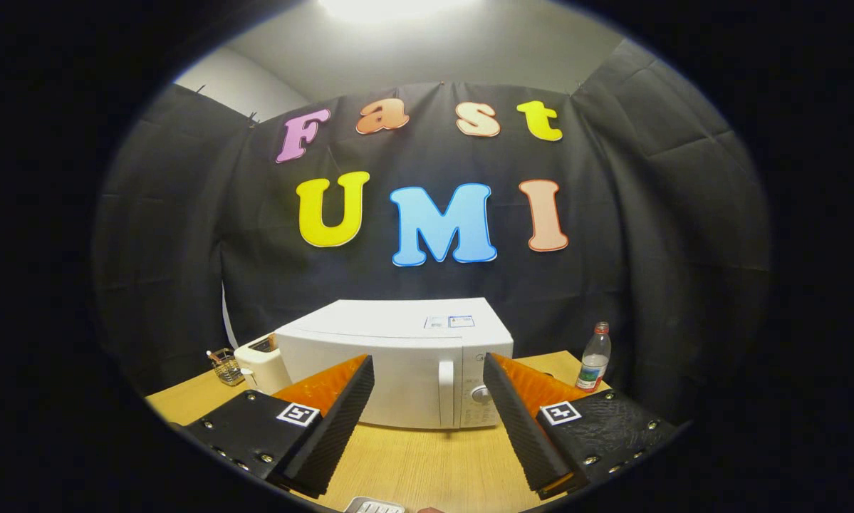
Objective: Open the microwave, put the food inside, and close the microwave door.
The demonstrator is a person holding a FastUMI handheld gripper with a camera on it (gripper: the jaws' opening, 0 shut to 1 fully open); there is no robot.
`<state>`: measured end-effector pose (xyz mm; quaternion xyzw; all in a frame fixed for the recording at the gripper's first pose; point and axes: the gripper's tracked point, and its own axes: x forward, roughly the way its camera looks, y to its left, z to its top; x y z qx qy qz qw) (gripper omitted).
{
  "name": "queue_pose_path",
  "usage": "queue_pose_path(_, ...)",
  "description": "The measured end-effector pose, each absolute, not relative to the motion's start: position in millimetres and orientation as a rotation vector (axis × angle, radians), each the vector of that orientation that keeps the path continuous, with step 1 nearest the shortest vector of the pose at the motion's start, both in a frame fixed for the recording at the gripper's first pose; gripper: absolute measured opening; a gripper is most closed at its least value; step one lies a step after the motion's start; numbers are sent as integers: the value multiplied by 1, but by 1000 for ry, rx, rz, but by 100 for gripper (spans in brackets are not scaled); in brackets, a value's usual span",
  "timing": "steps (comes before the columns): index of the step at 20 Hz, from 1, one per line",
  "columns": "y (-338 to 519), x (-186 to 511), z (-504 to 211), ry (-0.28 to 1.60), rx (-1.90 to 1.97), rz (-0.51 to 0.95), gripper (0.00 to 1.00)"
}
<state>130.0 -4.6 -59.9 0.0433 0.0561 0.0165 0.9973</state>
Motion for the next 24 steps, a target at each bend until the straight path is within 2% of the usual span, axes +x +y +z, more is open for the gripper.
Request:
queue_pose_path(16, 6, 240, -175, 330, 86, 61, 97)
queue_pose_path(17, 4, 244, -184, 347, 88, 54, 96)
queue_pose_path(18, 4, 248, -191, 363, 96, 53, 90)
queue_pose_path(23, -1, 264, -215, 416, 158, 26, 89)
queue_pose_path(24, 0, 268, -217, 425, 179, 24, 75)
